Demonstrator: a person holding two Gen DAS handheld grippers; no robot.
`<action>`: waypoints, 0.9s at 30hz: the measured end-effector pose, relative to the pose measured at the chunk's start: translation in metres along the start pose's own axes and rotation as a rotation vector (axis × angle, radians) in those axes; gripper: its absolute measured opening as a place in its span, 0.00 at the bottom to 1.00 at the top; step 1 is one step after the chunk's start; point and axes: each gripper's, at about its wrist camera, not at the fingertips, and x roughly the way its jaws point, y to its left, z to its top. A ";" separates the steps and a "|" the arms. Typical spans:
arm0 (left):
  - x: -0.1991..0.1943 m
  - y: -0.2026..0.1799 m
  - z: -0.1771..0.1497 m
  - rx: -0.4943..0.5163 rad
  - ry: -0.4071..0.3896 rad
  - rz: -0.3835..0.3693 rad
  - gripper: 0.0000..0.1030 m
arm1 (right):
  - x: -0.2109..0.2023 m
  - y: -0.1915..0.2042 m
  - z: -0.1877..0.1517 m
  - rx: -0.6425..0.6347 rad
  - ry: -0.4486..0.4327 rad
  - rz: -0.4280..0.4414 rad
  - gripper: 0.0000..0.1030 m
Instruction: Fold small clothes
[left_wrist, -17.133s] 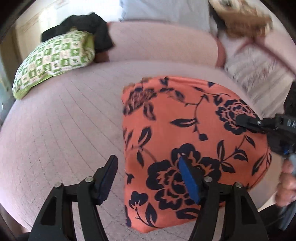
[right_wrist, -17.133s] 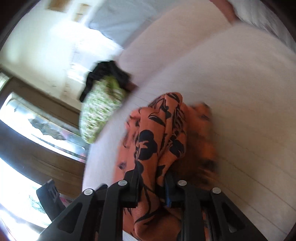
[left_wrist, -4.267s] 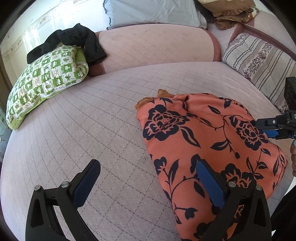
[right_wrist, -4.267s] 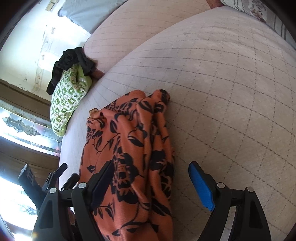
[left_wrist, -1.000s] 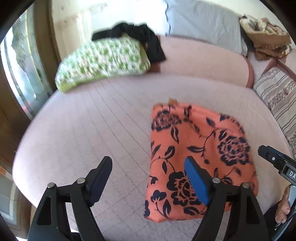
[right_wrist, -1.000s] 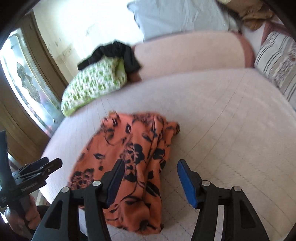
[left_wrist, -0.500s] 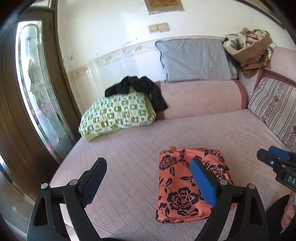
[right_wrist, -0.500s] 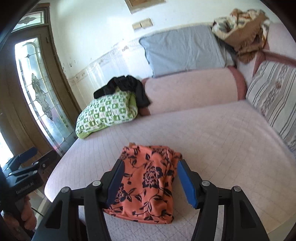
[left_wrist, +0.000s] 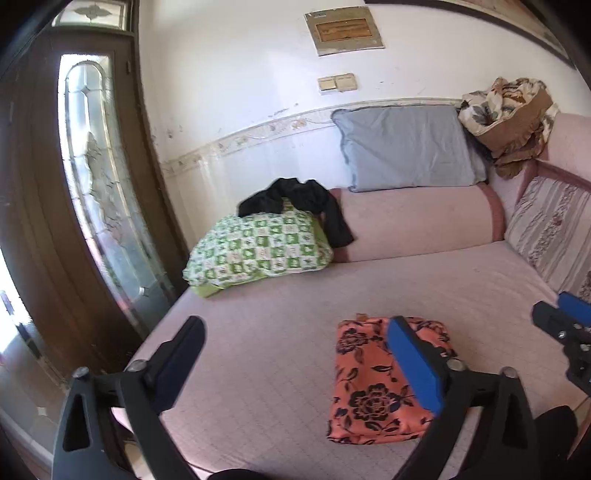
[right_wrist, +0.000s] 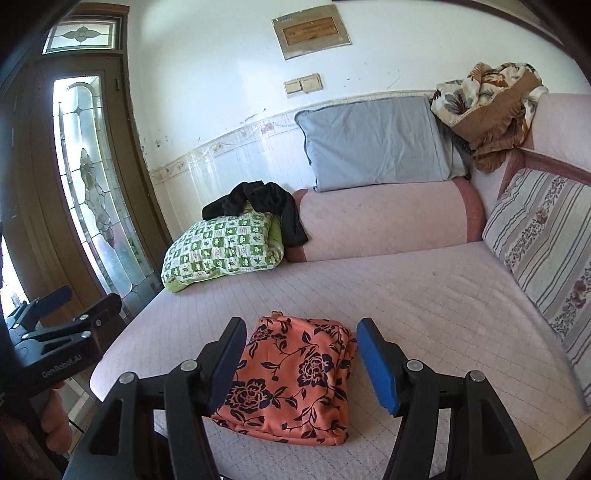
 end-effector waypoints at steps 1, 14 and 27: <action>-0.003 -0.001 -0.001 0.004 -0.016 0.014 1.00 | -0.002 0.001 0.000 -0.002 -0.003 -0.003 0.64; -0.002 0.003 -0.003 -0.037 0.019 -0.039 1.00 | 0.007 0.006 -0.010 -0.011 0.040 -0.016 0.64; 0.018 0.013 -0.011 -0.077 0.075 -0.052 1.00 | 0.024 0.017 -0.019 -0.037 0.100 -0.029 0.64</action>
